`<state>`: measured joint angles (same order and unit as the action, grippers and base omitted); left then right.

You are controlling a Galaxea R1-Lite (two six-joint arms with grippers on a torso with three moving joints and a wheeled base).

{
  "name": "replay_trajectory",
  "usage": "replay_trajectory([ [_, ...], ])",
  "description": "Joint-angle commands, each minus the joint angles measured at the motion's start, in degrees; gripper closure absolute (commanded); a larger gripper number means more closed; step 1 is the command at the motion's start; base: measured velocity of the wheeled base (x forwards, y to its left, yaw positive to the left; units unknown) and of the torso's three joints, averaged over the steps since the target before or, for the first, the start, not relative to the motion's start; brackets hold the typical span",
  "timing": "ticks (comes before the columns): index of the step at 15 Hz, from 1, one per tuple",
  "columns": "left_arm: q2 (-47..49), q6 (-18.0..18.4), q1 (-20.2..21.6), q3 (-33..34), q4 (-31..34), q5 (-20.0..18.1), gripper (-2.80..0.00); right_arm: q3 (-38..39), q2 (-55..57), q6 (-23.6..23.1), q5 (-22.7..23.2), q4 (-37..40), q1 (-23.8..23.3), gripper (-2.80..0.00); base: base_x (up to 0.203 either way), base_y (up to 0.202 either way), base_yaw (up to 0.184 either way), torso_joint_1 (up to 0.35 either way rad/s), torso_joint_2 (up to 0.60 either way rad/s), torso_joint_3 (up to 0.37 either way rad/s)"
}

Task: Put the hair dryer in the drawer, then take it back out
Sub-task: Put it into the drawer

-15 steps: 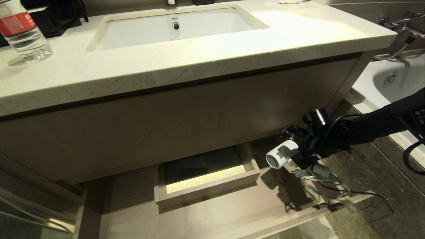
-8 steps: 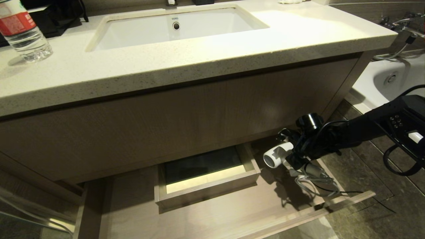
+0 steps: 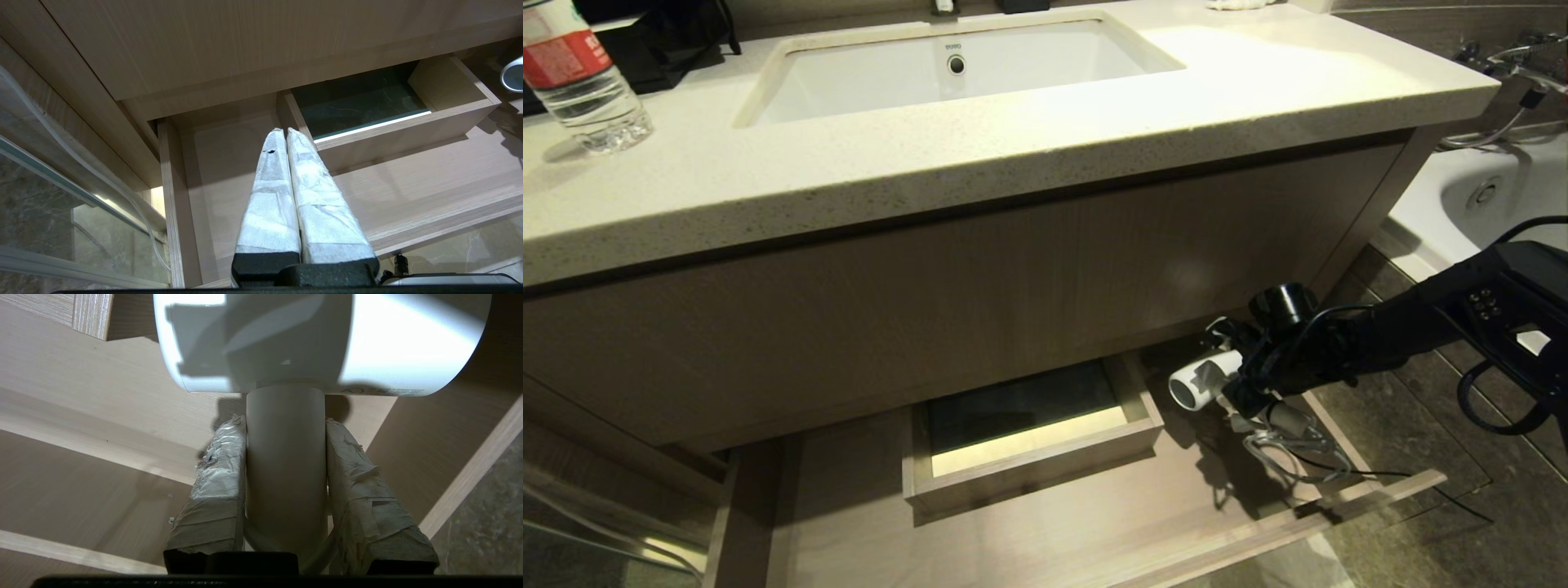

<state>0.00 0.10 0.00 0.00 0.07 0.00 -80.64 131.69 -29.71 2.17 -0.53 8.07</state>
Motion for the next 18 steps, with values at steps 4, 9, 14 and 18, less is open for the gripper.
replay_trajectory([
  [4,0.0,0.0,0.0,0.0,0.0,0.0,0.0,6.5,-0.2,-0.3,0.0,-8.5,0.0,0.0,0.0,0.0,0.0,0.0,0.0,0.0],
  [9,0.0,0.0,0.0,0.0,0.0,0.0,0.0,8.0,3.1,-0.5,0.0,-16.1,0.0,0.0,0.0,0.0,0.0,0.0,0.0,0.0],
  [14,0.0,0.0,0.0,0.0,0.0,0.0,0.0,7.1,8.3,-0.6,-0.1,-23.4,0.0,0.0,0.0,0.0,0.0,0.0,0.0,0.0],
  [18,0.0,0.0,0.0,0.0,0.0,0.0,0.0,6.2,11.9,-0.8,-0.1,-27.3,0.0,0.0,0.0,0.0,0.0,0.0,0.0,0.0],
])
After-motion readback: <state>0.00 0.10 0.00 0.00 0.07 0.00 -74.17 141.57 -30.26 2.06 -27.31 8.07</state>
